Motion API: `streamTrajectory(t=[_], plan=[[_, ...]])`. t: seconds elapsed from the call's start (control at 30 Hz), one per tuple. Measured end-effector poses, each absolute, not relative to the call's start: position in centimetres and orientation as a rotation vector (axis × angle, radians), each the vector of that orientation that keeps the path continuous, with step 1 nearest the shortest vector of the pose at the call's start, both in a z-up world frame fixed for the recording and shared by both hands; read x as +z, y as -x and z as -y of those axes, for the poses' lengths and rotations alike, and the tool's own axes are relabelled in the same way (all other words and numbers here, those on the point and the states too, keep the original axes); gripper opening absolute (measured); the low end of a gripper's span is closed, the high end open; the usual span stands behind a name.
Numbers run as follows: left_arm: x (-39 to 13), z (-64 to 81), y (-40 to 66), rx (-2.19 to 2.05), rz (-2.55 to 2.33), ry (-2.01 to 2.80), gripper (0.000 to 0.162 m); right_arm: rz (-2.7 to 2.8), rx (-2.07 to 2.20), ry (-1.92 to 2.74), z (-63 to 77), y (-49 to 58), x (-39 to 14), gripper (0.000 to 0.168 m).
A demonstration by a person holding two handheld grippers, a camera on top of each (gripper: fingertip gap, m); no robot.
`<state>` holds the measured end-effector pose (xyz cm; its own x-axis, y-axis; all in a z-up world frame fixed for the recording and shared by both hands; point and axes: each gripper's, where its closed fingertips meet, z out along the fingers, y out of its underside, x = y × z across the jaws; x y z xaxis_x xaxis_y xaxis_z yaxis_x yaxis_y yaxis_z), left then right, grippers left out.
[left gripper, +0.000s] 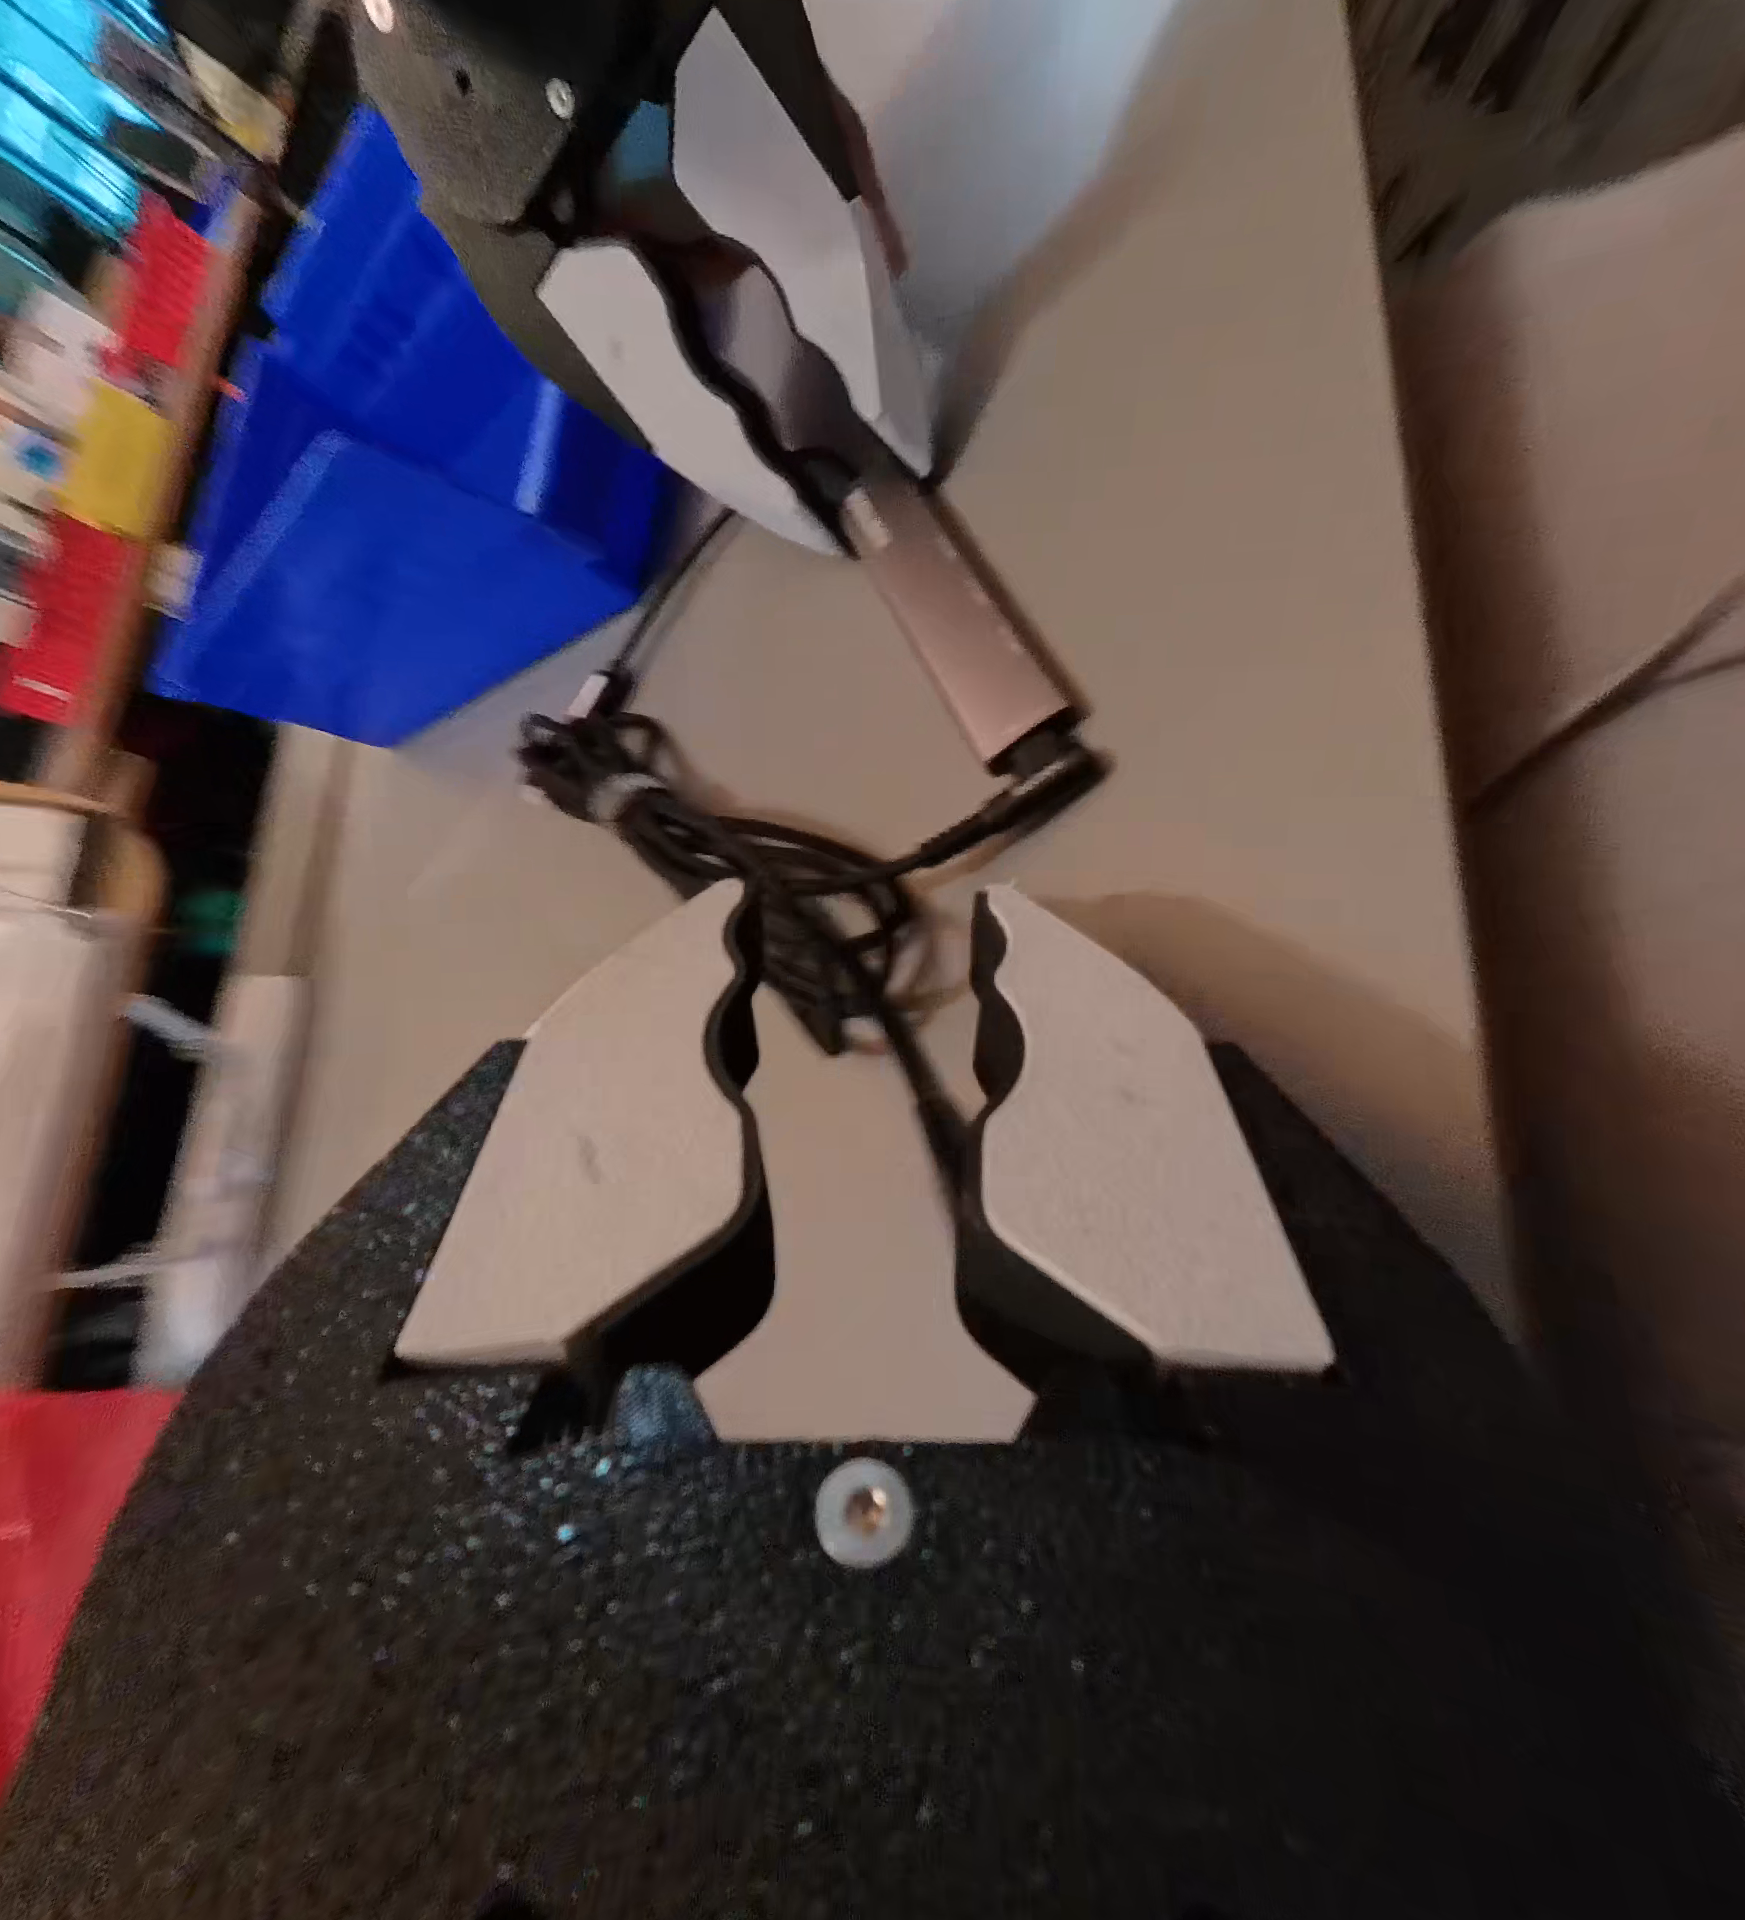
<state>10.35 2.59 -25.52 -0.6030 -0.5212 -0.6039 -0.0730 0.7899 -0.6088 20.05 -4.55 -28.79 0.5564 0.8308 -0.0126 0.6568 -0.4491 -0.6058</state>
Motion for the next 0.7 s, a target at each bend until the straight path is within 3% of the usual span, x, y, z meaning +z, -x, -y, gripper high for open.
streamTrajectory(t=[0.03,0.23,0.33,0.47,0.63,0.7], plan=[[-24.8,-2.9,-10.5,-0.608,-2.109,0.361,0.041,1.166,0.449,2.219,4.4,-19.7,-28.2,0.023],[-21.6,-2.0,-11.6,-0.284,-1.958,-0.049,0.053,1.001,0.620,1.973,3.3,-18.4,-22.6,0.023],[-20.2,-1.5,-12.3,-0.290,-1.878,-0.077,0.046,0.977,0.661,1.953,3.1,-18.1,-21.6,0.023],[-19.7,0.2,-12.1,-0.320,-1.820,-0.161,0.012,0.963,0.698,1.895,2.8,-17.5,-20.4,0.023],[-18.3,-0.7,-12.6,-0.273,-1.724,-0.108,0.008,0.820,0.695,1.801,2.1,-18.1,-19.0,0.024],[-17.3,-1.3,-12.8,-0.248,-1.663,-0.111,0.009,0.701,0.565,1.649,1.4,-19.1,-16.6,0.041]])
